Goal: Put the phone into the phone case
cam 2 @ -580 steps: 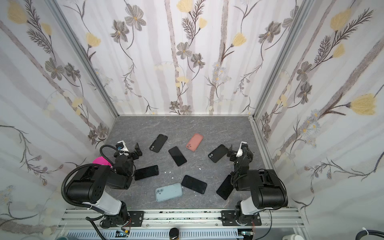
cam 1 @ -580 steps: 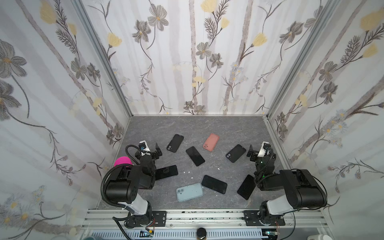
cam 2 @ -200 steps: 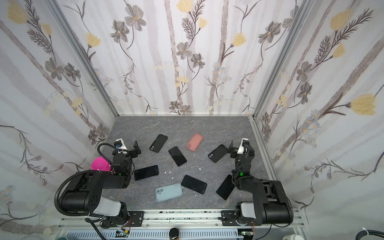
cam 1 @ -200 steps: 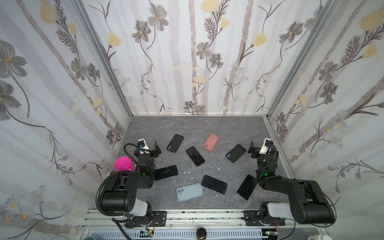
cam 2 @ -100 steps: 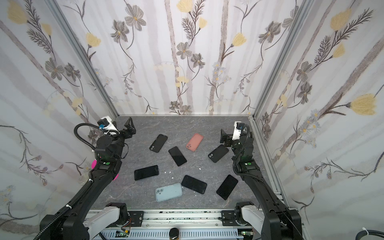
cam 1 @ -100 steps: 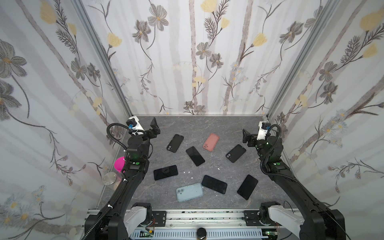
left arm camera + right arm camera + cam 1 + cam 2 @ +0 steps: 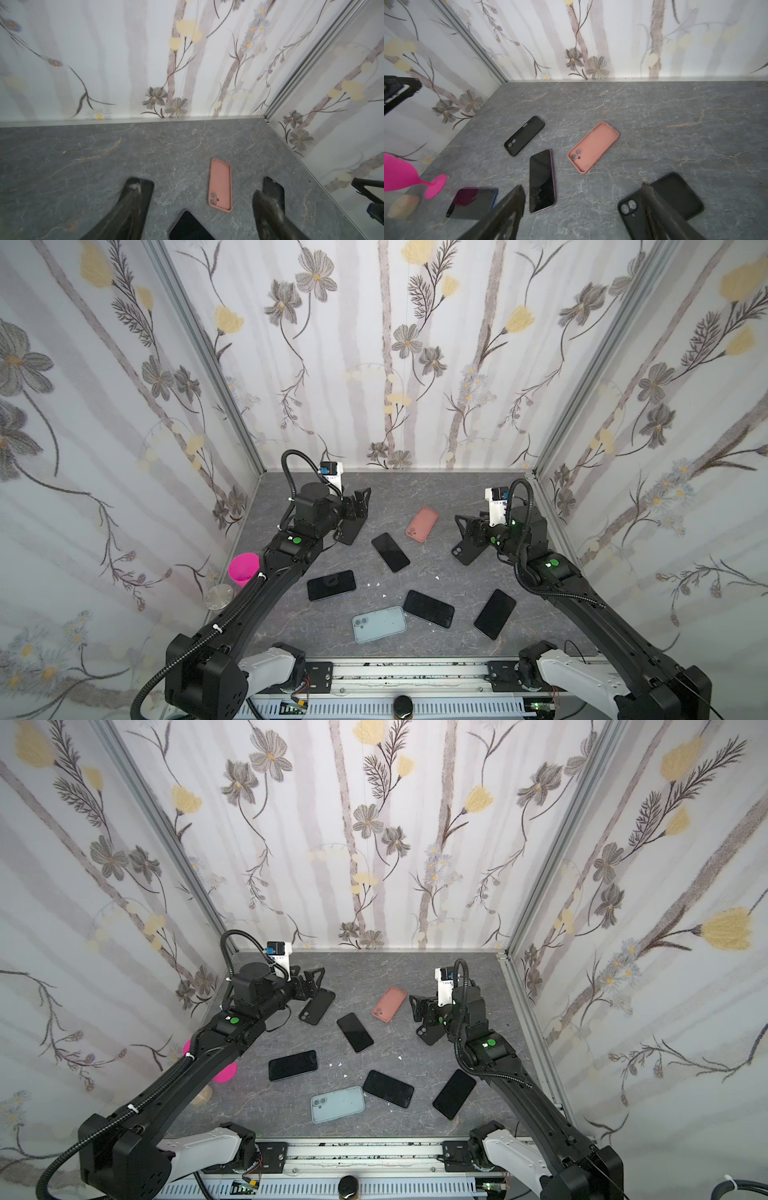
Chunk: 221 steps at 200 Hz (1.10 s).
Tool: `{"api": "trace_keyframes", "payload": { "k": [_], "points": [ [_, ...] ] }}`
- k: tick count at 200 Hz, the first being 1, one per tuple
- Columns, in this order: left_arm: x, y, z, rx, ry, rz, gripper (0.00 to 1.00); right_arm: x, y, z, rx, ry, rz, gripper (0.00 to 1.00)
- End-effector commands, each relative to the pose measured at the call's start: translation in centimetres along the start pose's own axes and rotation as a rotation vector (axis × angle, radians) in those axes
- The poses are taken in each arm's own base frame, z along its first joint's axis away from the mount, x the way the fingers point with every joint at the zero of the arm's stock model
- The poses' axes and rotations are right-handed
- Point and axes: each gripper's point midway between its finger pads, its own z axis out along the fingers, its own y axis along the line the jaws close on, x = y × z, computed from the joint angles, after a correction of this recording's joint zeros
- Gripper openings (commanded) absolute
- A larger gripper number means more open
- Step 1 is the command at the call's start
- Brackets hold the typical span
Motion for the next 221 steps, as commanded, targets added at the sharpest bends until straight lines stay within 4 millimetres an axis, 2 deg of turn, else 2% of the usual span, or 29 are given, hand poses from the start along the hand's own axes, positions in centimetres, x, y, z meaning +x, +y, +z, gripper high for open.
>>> {"api": "trace_keyframes", "payload": {
  "k": [1, 21, 29, 74, 117, 147, 151, 178, 201, 221],
  "points": [
    [2.9, -1.7, 0.3, 0.039, 0.124, 0.01, 0.84, 2.3, 0.3, -0.3, 0.013, 0.107, 0.05, 0.85],
    [4.4, -2.9, 0.6, 0.049, 0.179, 0.008, 0.84, 3.6, -0.8, -0.5, 0.08, 0.142, 0.084, 0.86],
    [5.7, -3.2, 1.5, 0.048, 0.222, 0.0, 0.84, 4.1, -1.4, -0.5, 0.107, 0.147, 0.106, 0.86],
    [9.0, -4.7, 4.8, 0.016, 0.349, -0.098, 0.8, 5.7, -2.3, 0.2, 0.146, 0.165, 0.195, 0.87],
    [12.0, -6.1, 9.1, -0.05, 0.406, -0.162, 0.79, 5.4, -2.3, 0.8, 0.145, 0.153, 0.209, 0.88],
    [14.8, -5.4, 11.8, -0.126, 0.427, -0.251, 0.77, 5.1, -2.3, 0.7, 0.135, 0.118, 0.227, 0.88],
    [13.9, -5.9, 12.3, -0.115, 0.406, -0.264, 0.76, 5.1, -2.4, 0.6, 0.139, 0.112, 0.228, 0.88],
    [14.9, -8.8, 13.7, -0.05, 0.426, -0.242, 0.75, 5.3, -3.6, 0.1, 0.21, 0.107, 0.221, 0.87],
    [16.6, -11.8, 14.7, -0.008, 0.482, -0.221, 0.75, 5.7, -4.7, -0.2, 0.272, 0.12, 0.211, 0.86],
    [18.6, -14.0, 14.9, 0.025, 0.522, -0.194, 0.75, 6.6, -5.6, -0.1, 0.298, 0.142, 0.202, 0.81]
  ]
}}
